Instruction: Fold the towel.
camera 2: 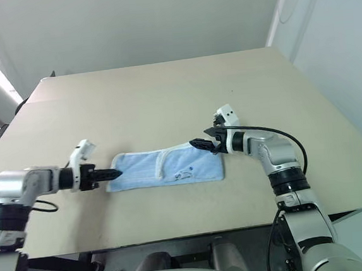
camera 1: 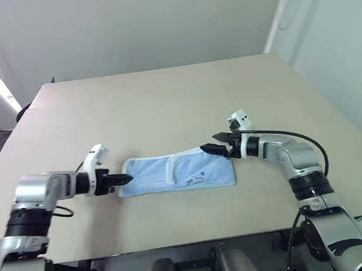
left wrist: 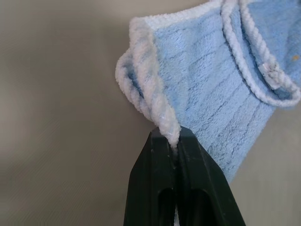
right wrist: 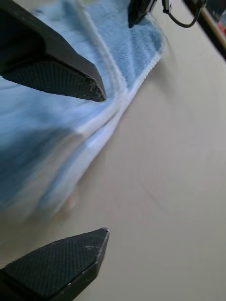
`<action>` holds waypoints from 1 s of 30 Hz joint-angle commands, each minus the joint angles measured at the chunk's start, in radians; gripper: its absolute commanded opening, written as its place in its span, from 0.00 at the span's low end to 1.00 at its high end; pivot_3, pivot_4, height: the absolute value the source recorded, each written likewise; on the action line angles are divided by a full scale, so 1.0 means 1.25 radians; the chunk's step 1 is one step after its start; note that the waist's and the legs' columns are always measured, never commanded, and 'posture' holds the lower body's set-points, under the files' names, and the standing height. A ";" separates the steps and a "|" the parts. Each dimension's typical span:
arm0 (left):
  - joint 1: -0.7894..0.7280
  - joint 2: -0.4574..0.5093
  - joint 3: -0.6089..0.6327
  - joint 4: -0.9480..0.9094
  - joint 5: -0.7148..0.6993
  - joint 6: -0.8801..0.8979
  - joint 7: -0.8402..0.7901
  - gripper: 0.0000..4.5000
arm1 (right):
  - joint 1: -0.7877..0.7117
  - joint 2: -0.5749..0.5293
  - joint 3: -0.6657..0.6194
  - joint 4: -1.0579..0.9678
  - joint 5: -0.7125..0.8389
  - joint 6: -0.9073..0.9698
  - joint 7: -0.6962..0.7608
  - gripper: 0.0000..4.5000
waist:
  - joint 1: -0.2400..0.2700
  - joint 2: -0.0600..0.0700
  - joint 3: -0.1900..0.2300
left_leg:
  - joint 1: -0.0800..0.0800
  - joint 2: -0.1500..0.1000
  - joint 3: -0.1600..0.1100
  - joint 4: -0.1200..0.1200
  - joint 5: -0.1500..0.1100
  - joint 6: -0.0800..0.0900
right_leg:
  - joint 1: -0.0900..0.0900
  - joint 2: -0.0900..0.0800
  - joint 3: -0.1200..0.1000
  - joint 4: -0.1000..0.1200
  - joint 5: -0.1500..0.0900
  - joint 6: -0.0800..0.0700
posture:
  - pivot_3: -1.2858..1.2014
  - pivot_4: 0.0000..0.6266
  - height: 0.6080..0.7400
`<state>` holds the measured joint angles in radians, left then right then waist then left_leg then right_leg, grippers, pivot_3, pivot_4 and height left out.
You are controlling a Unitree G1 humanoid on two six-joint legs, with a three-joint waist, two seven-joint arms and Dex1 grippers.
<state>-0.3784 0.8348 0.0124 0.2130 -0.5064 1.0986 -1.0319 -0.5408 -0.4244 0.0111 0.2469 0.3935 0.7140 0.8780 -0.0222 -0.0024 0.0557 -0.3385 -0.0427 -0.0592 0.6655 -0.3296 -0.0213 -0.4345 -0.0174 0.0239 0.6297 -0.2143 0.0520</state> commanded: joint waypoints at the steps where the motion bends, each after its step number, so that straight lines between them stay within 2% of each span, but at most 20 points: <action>1: 0.014 0.068 0.096 -0.048 -0.043 0.038 -0.009 0.00 | 0.035 -0.039 -0.023 -0.121 0.053 -0.014 0.066 1.00 | 0.002 0.000 0.000 | 0.000 0.000 0.000 0.000 0.000 0.000 | 0.000 0.000 0.000 0.000 0.000 0.000 | 0.52 0.00 1.00; 6: 0.069 0.135 0.135 -0.124 -0.096 0.084 -0.038 0.00 | 0.117 -0.120 -0.022 -0.251 0.080 -0.062 0.169 1.00 | 0.004 0.000 0.000 | 0.001 0.000 0.000 0.000 0.000 0.000 | 0.001 0.000 -0.001 -0.001 -0.002 0.003 | 0.52 0.00 1.00; 11: 0.029 0.119 0.137 -0.150 -0.158 0.152 -0.027 0.00 | 0.140 -0.182 0.049 -0.260 0.008 -0.129 0.209 1.00 | 0.004 -0.003 0.001 | 0.003 0.001 0.001 0.002 0.000 0.000 | 0.004 0.001 -0.001 -0.001 -0.002 0.004 | 0.52 0.00 1.00; 16: -0.118 0.027 0.111 -0.160 -0.211 0.299 0.054 0.00 | 0.128 -0.178 0.084 -0.216 -0.042 -0.152 0.177 1.00 | 0.007 -0.005 0.002 | 0.006 0.002 0.000 0.002 0.000 0.000 | 0.007 0.004 -0.001 0.000 -0.002 0.003 | 0.52 0.00 1.00; 21: -0.215 -0.092 0.066 -0.116 -0.204 0.338 0.129 0.00 | 0.136 -0.173 0.074 -0.190 -0.053 -0.149 0.140 1.00 | 0.005 -0.005 0.002 | 0.006 0.002 0.001 0.002 0.000 0.000 | 0.007 0.004 0.001 0.000 0.000 0.001 | 0.52 0.00 1.00; 25: -0.305 -0.201 0.076 -0.036 -0.210 0.368 0.171 0.00 | 0.153 -0.182 0.054 -0.196 -0.042 -0.138 0.125 1.00 | 0.008 -0.005 0.002 | 0.004 0.001 0.000 0.002 0.000 -0.001 | 0.005 0.003 0.001 0.000 0.000 0.000 | 0.52 0.00 1.00; 30: -0.328 -0.273 0.009 0.007 -0.175 0.349 0.211 0.00 | 0.173 -0.180 0.051 -0.200 -0.054 -0.137 0.092 1.00 | 0.004 -0.005 0.002 | 0.004 0.001 0.001 0.002 0.001 -0.001 | 0.005 0.003 0.001 0.000 0.000 0.000 | 0.52 0.00 1.00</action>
<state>-0.7706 0.5035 0.0462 0.2036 -0.7445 1.5395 -0.7819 -0.3194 -0.6468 0.0992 0.0206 0.3269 0.5494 1.0098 -0.0168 -0.0087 0.0582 -0.3330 -0.0411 -0.0583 0.6675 -0.3289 -0.0225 -0.4280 -0.0138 0.0256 0.6296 -0.2140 0.0517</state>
